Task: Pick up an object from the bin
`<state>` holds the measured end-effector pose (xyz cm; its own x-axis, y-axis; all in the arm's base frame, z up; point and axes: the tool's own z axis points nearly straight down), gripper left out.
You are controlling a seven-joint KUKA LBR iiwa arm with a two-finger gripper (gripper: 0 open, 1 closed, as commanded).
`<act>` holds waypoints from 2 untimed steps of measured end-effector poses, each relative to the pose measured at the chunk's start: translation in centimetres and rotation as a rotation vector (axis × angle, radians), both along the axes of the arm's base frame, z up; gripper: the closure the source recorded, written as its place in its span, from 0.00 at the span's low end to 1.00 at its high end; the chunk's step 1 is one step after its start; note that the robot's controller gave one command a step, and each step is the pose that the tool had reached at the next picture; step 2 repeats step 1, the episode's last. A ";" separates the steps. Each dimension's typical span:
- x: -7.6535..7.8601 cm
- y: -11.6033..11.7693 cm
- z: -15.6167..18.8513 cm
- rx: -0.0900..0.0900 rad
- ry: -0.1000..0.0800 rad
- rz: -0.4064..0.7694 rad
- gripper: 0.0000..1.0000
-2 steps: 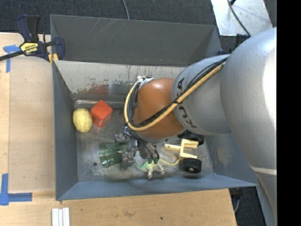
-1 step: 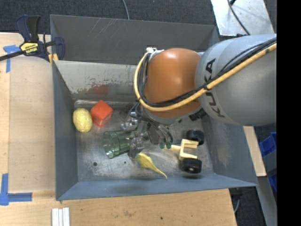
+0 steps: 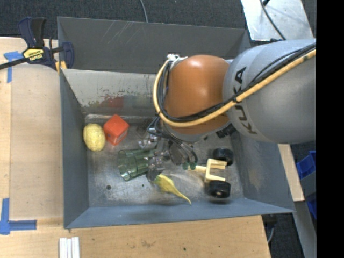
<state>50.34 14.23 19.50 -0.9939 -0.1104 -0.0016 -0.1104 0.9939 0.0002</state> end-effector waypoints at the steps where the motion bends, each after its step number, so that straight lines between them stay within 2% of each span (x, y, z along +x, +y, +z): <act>1: 0.7 -1.3 4.2 -0.001 0.004 0.072 1.00; 2: 0.7 -1.3 4.2 -0.001 0.004 0.072 1.00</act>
Offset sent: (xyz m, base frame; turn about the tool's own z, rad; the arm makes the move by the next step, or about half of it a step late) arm 0.0014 0.0016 0.0855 -0.1699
